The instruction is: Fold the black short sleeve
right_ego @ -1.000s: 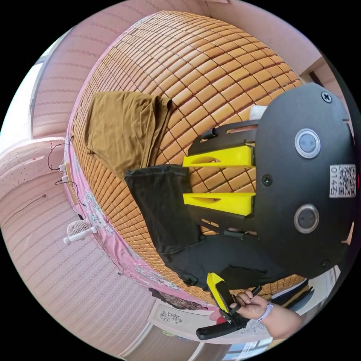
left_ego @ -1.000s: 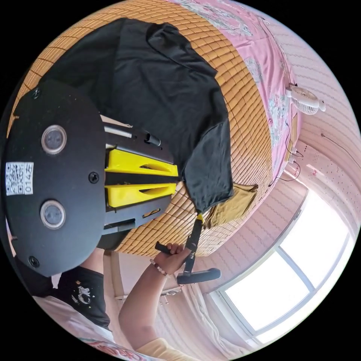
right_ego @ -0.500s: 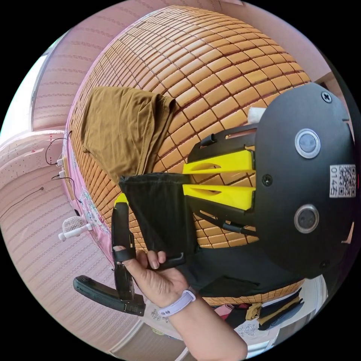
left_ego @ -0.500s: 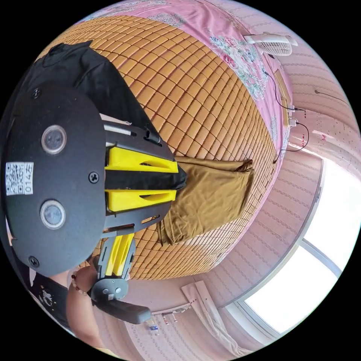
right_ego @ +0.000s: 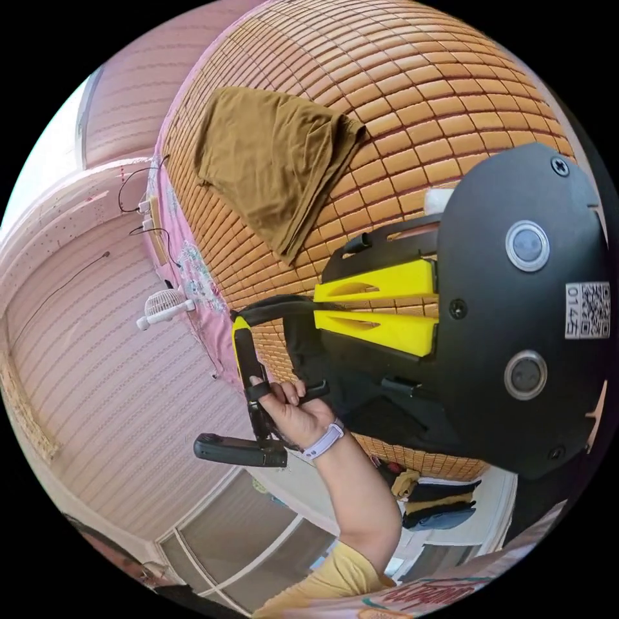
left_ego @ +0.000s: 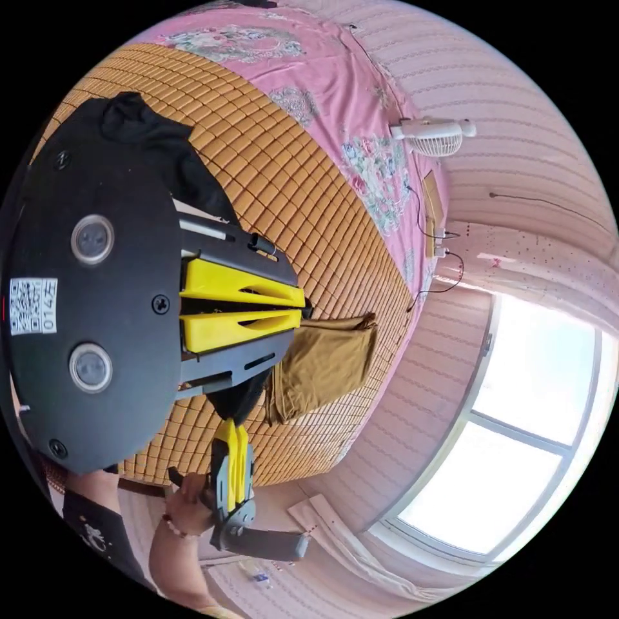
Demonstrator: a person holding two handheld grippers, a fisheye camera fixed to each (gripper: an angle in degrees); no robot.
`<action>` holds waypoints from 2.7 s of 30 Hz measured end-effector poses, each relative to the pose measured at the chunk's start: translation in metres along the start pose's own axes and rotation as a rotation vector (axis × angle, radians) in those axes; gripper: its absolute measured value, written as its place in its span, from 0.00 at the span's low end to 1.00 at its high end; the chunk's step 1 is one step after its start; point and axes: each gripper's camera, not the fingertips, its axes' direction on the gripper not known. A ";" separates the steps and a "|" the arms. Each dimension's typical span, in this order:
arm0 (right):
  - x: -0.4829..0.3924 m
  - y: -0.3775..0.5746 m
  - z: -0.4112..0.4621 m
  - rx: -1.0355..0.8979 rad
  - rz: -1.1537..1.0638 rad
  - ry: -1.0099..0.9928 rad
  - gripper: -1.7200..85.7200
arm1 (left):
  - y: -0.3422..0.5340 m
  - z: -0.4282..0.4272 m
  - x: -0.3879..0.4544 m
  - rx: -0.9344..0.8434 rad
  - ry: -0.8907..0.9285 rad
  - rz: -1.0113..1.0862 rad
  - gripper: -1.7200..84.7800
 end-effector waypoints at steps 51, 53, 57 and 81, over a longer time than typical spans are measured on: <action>-0.152 -0.152 0.216 -0.260 -0.276 -0.198 0.03 | 0.246 -0.293 -0.234 0.118 -0.148 -0.552 0.01; -0.152 -0.128 0.192 -0.281 -0.307 -0.249 0.03 | 0.273 -0.315 -0.196 0.160 -0.036 -0.457 0.01; -0.145 -0.036 0.155 -0.510 -0.325 -0.253 0.05 | 0.336 -0.326 -0.127 0.059 0.122 -0.384 0.01; -0.249 0.137 0.330 -0.870 -0.615 0.075 0.03 | 0.368 -0.154 -0.009 -0.362 0.048 -0.540 0.01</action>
